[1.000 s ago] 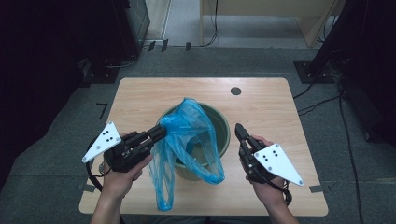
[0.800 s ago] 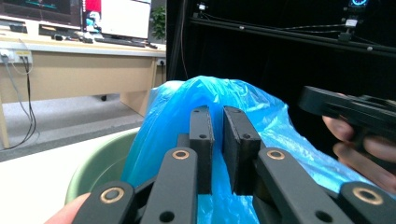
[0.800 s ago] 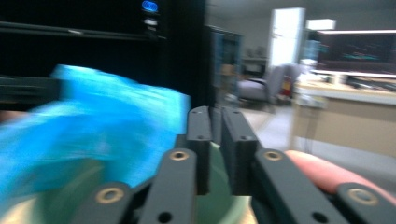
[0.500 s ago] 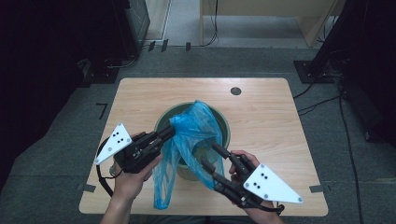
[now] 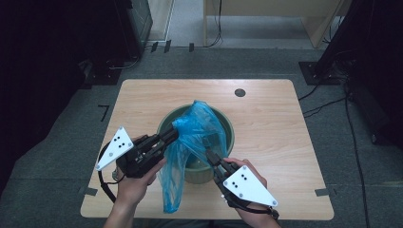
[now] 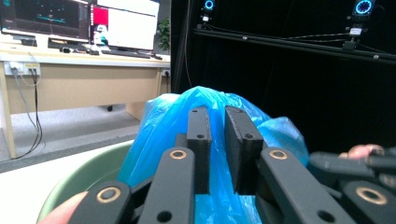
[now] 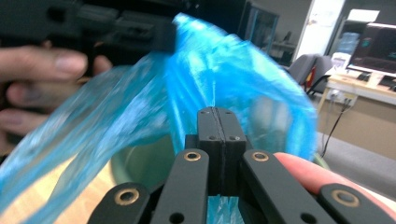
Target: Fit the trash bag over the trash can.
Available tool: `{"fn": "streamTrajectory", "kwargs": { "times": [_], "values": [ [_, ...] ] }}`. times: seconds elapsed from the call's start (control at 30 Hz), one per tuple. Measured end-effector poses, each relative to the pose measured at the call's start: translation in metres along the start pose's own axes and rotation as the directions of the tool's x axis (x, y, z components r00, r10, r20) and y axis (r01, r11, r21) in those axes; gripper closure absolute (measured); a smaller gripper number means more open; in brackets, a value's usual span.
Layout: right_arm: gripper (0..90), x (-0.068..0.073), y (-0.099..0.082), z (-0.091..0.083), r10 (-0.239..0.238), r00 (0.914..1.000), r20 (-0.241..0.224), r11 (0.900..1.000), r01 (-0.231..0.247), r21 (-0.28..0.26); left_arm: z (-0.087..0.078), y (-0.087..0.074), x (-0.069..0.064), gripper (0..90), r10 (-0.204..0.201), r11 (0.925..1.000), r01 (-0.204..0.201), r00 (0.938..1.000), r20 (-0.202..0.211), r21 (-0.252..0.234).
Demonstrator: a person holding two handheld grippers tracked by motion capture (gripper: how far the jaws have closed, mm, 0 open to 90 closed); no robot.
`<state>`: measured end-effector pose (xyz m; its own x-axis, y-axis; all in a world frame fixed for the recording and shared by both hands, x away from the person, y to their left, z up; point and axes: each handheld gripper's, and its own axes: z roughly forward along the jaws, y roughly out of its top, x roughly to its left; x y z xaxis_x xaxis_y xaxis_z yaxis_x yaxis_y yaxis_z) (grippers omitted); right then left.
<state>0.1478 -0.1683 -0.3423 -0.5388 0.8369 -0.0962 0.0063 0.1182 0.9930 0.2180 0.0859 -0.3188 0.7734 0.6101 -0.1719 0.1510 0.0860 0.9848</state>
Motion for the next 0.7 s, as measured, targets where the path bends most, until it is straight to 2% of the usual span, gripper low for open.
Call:
{"fn": "streamTrajectory", "kwargs": {
  "times": [0.1, 0.2, 0.27, 0.3, 0.37, 0.4, 0.43, 0.5, 0.57, 0.63, 0.7],
  "values": [
    [90.0, -0.006, 0.004, -0.004, 0.026, 0.9994, 0.022, 0.9991, -0.025, -0.035, 0.000, 0.000, -0.001, 76.0, 0.010, 0.9999, -0.010, 0.9999, 0.006, 0.004],
    [90.0, -0.011, 0.007, -0.008, 0.044, 0.9978, 0.050, 0.9972, -0.041, -0.063, 0.001, -0.001, -0.004, 67.0, 0.018, 0.9997, -0.018, 0.9993, 0.033, 0.017],
    [90.0, -0.015, 0.009, -0.010, 0.057, 0.9960, 0.069, 0.9956, -0.051, -0.079, 0.002, -0.001, -0.007, 61.3, 0.028, 0.9993, -0.029, 0.9991, 0.032, 0.024],
    [90.0, -0.017, 0.009, -0.011, 0.065, 0.9948, 0.078, 0.9945, -0.058, -0.087, 0.004, -0.001, -0.008, 55.6, 0.020, 0.9994, -0.021, 0.9996, 0.018, 0.027],
    [90.0, -0.021, 0.011, -0.013, 0.085, 0.9917, 0.096, 0.9917, -0.075, -0.104, 0.007, -0.002, -0.010, 35.4, 0.017, 0.9985, -0.015, 0.9992, -0.035, 0.053],
    [90.0, -0.022, 0.012, -0.014, 0.093, 0.9905, 0.101, 0.9902, -0.082, -0.113, 0.007, -0.002, -0.010, 28.8, 0.017, 0.9985, -0.015, 0.9992, -0.035, 0.053],
    [90.0, -0.024, 0.012, -0.014, 0.099, 0.9894, 0.107, 0.9891, -0.086, -0.119, 0.010, -0.004, -0.013, 25.9, 0.028, 0.9958, -0.026, 0.9993, -0.026, 0.088],
    [90.0, -0.025, 0.014, -0.015, 0.107, 0.9873, 0.117, 0.9869, -0.091, -0.134, 0.013, -0.007, -0.017, 24.2, 0.052, 0.9917, -0.052, 0.9987, 0.004, 0.117],
    [90.0, -0.026, 0.016, -0.017, 0.111, 0.9856, 0.127, 0.9849, -0.092, -0.147, 0.015, -0.010, -0.022, 24.9, 0.073, 0.9907, -0.073, 0.9973, 0.006, 0.115],
    [90.0, -0.027, 0.017, -0.018, 0.116, 0.9844, 0.132, 0.9831, -0.095, -0.156, 0.016, -0.011, -0.024, 25.2, 0.075, 0.9901, -0.076, 0.9971, 0.010, 0.118],
    [90.0, -0.028, 0.018, -0.019, 0.122, 0.9835, 0.133, 0.9816, -0.099, -0.163, 0.018, -0.015, -0.030, 25.2, 0.098, 0.9853, -0.098, 0.9951, 0.006, 0.139]
  ]
}}
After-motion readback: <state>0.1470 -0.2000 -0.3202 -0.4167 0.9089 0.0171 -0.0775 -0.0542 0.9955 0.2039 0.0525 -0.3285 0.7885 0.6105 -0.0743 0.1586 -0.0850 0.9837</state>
